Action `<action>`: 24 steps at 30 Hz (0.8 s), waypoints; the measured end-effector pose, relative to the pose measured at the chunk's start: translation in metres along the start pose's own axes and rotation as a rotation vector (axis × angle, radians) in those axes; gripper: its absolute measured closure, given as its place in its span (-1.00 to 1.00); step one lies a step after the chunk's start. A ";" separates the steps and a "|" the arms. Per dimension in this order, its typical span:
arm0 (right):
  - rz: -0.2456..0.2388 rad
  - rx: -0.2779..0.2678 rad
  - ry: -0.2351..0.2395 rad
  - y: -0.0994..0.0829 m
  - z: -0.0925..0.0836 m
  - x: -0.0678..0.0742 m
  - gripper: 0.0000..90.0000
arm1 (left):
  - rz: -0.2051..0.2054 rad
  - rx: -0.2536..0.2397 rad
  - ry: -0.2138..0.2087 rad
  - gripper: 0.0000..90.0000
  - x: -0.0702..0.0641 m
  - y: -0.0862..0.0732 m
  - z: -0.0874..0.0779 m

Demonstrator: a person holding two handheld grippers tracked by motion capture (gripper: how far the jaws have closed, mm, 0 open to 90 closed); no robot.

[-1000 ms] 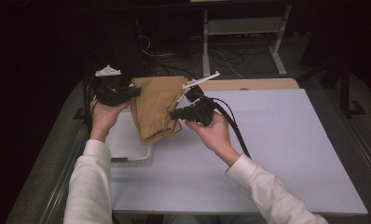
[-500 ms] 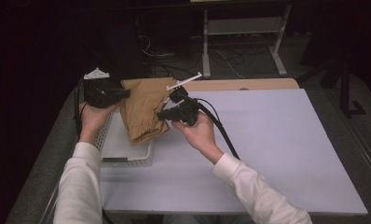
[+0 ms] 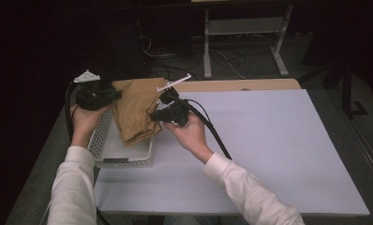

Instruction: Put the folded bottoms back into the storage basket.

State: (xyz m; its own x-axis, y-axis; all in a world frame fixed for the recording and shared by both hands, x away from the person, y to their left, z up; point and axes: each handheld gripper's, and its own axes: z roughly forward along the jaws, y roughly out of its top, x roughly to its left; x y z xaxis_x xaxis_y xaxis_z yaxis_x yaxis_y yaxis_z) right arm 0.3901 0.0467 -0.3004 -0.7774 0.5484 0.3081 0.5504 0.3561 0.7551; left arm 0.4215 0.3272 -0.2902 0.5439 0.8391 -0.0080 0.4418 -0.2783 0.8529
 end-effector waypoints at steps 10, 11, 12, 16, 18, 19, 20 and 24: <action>-0.007 0.000 0.004 0.005 0.014 0.007 0.84 | -0.015 0.002 0.029 0.79 0.012 -0.004 -0.006; -0.007 0.000 0.007 0.005 0.016 0.007 0.84 | -0.020 -0.001 0.030 0.79 0.013 -0.005 -0.006; 0.001 -0.002 0.013 0.005 0.017 0.007 0.84 | -0.019 0.003 0.034 0.79 0.013 -0.006 -0.006; 0.010 -0.005 0.028 0.004 0.024 0.004 0.84 | -0.017 0.009 0.040 0.79 0.016 -0.008 -0.006; 0.019 -0.003 0.032 0.004 0.026 0.003 0.84 | -0.028 0.006 0.041 0.79 0.017 -0.009 -0.006; 0.019 -0.003 0.032 0.004 0.026 0.003 0.84 | -0.027 0.008 0.042 0.79 0.018 -0.010 -0.005; 0.026 -0.004 0.036 0.003 0.029 0.002 0.84 | -0.029 0.011 0.045 0.79 0.019 -0.011 -0.004; 0.038 -0.007 0.046 0.002 0.035 0.000 0.84 | -0.041 0.012 0.052 0.79 0.023 -0.014 -0.002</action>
State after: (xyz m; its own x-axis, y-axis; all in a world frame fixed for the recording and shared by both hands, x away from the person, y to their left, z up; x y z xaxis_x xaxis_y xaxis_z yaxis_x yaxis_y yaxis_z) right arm 0.4018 0.0733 -0.3193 -0.7691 0.5259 0.3631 0.5781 0.3306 0.7460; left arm 0.4261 0.3517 -0.3011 0.4874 0.8731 -0.0150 0.4718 -0.2488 0.8459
